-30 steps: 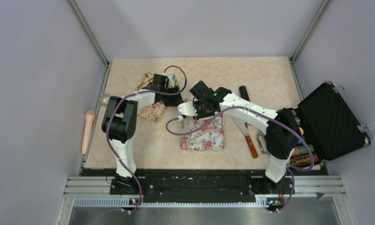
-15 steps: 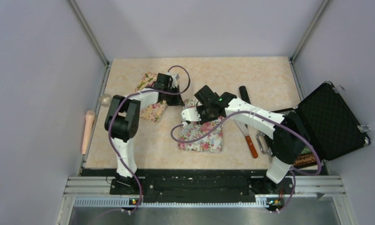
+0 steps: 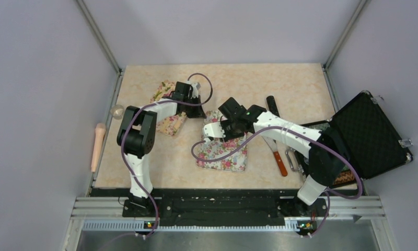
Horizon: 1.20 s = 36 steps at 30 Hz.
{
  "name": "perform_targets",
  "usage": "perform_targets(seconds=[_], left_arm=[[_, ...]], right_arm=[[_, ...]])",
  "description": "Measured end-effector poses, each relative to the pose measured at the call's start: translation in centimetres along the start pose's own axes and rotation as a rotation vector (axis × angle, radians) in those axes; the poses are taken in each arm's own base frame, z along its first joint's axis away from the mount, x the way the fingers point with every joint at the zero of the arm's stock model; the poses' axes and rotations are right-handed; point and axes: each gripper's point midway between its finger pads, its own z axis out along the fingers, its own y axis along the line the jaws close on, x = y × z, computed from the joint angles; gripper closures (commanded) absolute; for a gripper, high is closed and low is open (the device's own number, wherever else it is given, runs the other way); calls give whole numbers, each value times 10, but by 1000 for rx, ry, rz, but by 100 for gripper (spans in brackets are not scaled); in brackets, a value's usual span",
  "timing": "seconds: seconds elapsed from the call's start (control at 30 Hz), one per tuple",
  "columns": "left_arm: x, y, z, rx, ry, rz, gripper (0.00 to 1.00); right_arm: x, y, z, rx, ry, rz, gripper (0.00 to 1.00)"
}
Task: Roll out the dumpling wrappers from the dough
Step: Flatten out the dough on the work surface.
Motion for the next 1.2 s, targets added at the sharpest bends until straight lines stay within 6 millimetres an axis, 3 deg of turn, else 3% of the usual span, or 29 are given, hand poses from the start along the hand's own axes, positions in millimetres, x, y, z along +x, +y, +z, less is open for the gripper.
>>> perform_targets(seconds=[0.33,0.63,1.2], left_arm=[[1,-2,1,2,2,4,100],[1,-2,1,2,2,5,100],[1,-5,2,4,-1,14,100]], right_arm=[[-3,-11,9,64,19,34,100],[-8,-10,16,124,59,17,100],[-14,26,-1,32,62,-25,100]])
